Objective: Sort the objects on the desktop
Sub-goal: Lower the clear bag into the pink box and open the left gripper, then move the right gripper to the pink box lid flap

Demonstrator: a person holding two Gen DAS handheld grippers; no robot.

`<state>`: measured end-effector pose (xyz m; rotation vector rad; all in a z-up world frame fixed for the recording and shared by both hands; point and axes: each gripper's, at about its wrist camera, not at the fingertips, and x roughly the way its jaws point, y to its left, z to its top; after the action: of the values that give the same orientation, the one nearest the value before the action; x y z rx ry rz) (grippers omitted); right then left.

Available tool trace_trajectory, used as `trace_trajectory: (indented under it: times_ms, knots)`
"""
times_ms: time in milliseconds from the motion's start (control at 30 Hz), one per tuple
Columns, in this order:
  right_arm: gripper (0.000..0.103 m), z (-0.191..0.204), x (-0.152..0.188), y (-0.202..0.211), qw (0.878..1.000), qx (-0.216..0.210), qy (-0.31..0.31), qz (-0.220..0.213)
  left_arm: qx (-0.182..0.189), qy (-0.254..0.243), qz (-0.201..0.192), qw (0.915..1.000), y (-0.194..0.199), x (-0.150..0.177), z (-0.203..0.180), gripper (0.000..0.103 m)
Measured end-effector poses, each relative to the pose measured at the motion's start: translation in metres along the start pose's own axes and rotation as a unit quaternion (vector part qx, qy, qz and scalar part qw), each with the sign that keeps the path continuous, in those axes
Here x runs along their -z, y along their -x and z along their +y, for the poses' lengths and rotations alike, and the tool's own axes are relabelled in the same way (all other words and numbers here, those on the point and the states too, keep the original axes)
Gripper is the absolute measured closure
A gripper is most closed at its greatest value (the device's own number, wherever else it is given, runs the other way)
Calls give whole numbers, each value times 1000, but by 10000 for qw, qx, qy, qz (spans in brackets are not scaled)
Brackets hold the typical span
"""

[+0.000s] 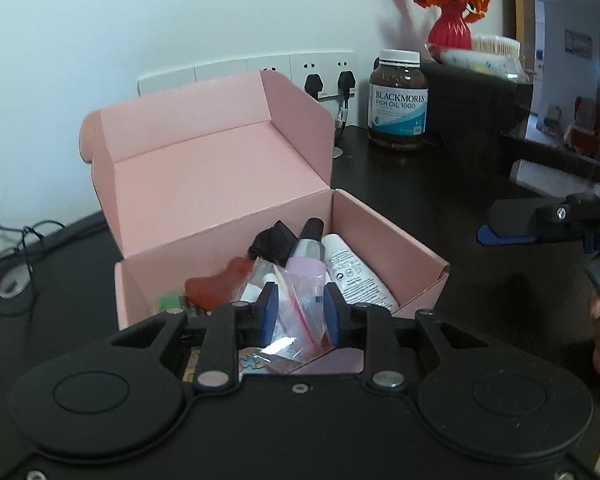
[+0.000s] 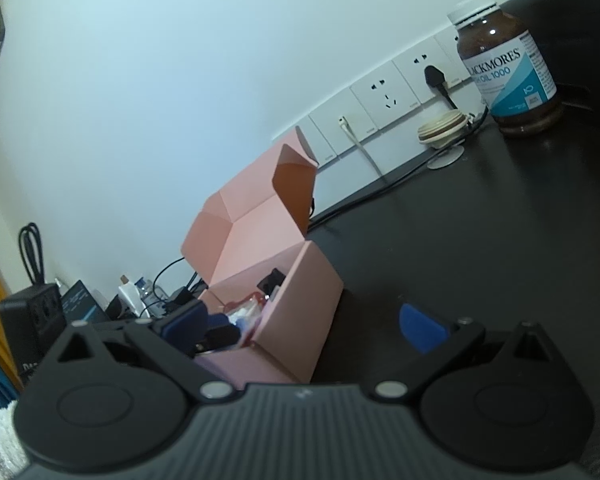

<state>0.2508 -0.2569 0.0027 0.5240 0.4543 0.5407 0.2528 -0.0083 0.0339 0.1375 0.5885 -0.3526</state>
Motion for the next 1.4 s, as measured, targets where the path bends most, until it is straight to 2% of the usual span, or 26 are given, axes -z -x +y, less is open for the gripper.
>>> trace_trajectory:
  times_ms: [100, 233, 267, 333, 400, 467, 533, 633, 833, 1067, 1233, 1400]
  knots:
    - [1, 0, 0, 0, 10000, -2, -8, 0, 67, 130, 34, 9999, -1, 0, 4, 76]
    - [1, 0, 0, 0, 10000, 0, -1, -5, -54, -53, -29, 10000, 1, 1, -2, 76]
    - [1, 0, 1, 0, 10000, 2, 3, -5, -91, -87, -56, 9999, 1, 1, -3, 73]
    - [1, 0, 1, 0, 10000, 3, 0, 4, -102, -54, -169, 9998, 4, 2, -1, 57]
    - [1, 0, 1, -1, 10000, 3, -12, 21, -53, -19, -391, 9992, 11, 3, 1, 23]
    - [1, -1, 0, -2, 10000, 14, -45, 56, -71, -116, -633, 9979, 20, 4, -1, 17]
    - [1, -3, -1, -4, 9999, 28, -99, 76, -22, -216, -794, 9966, 27, 6, -4, 16]
    - [1, -5, -1, -5, 9997, 77, -185, 100, 130, -194, -997, 9947, 38, 10, -2, 4]
    - [1, -11, -2, -7, 9989, 241, -398, 81, 302, -86, -1720, 9846, 63, 23, 20, 0]
    - [1, -9, 0, -11, 9981, 500, -334, 94, 275, 670, -2146, 9740, 74, 40, 65, 0]
    - [1, -5, 1, -16, 9967, 776, -194, 135, 76, 620, -2190, 9737, 78, 44, 69, 0]
    - [1, -1, 2, -20, 9946, 1013, -85, 191, -380, 527, -1955, 9785, 72, 41, 63, 0]
